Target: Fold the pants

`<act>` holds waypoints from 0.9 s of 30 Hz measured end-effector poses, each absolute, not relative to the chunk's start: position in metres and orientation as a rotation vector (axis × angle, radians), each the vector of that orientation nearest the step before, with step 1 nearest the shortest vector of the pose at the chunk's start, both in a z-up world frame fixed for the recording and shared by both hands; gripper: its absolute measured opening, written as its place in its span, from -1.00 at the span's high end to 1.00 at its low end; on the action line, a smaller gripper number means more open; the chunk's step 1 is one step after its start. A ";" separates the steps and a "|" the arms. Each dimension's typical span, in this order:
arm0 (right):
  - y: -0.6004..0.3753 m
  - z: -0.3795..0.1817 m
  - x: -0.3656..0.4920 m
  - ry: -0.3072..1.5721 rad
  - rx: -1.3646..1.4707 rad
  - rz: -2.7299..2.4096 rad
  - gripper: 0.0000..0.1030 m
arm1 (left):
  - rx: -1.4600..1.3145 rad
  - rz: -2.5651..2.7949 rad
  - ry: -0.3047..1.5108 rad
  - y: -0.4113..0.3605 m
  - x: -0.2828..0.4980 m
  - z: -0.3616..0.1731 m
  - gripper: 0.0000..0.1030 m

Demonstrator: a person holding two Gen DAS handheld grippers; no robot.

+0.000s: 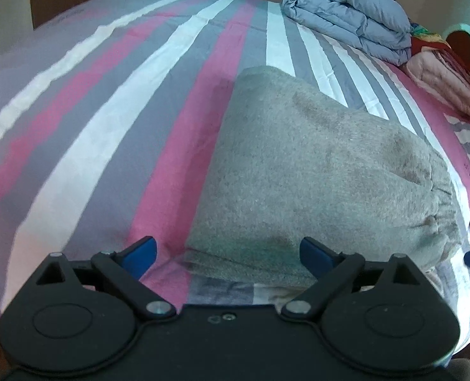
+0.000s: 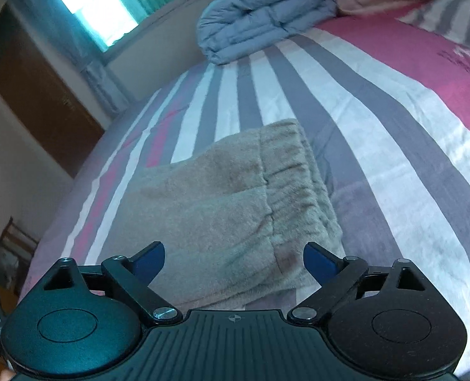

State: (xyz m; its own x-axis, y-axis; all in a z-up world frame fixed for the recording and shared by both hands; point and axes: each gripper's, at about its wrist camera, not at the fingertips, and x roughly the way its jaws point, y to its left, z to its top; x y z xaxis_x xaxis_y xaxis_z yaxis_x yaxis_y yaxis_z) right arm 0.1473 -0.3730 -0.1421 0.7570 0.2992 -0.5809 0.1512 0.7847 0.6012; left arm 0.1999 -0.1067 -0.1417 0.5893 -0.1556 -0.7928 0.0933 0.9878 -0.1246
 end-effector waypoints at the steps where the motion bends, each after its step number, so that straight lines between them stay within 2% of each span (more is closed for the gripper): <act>1: -0.375 -0.140 0.147 0.719 0.689 0.084 -0.82 | -0.067 -0.148 0.925 -0.107 0.199 -0.140 -0.76; 9: -0.363 -0.115 0.148 0.645 0.603 0.115 -0.82 | 0.013 -0.145 0.875 -0.119 0.195 -0.121 -0.76; 18: -0.351 -0.134 0.158 0.696 0.623 0.165 -0.82 | 0.138 -0.145 0.835 -0.141 0.189 -0.111 -0.76; 21: -0.349 -0.146 0.162 0.724 0.598 0.163 -0.82 | 0.154 -0.144 0.831 -0.143 0.191 -0.110 -0.76; 25: -0.355 -0.189 0.172 0.904 0.635 0.131 -0.82 | 0.160 -0.136 0.850 -0.142 0.197 -0.113 -0.76; 27: -0.363 -0.200 0.166 0.898 0.694 0.127 -0.81 | 0.179 -0.128 0.856 -0.140 0.201 -0.114 -0.76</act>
State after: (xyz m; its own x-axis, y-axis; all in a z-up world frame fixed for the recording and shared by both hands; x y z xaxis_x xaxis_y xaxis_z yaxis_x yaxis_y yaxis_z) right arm 0.1660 -0.3633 -0.2001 0.6319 0.3803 -0.6754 0.1777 0.7771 0.6038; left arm 0.2006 -0.1404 -0.1138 0.6494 -0.0402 -0.7594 0.1838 0.9773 0.1055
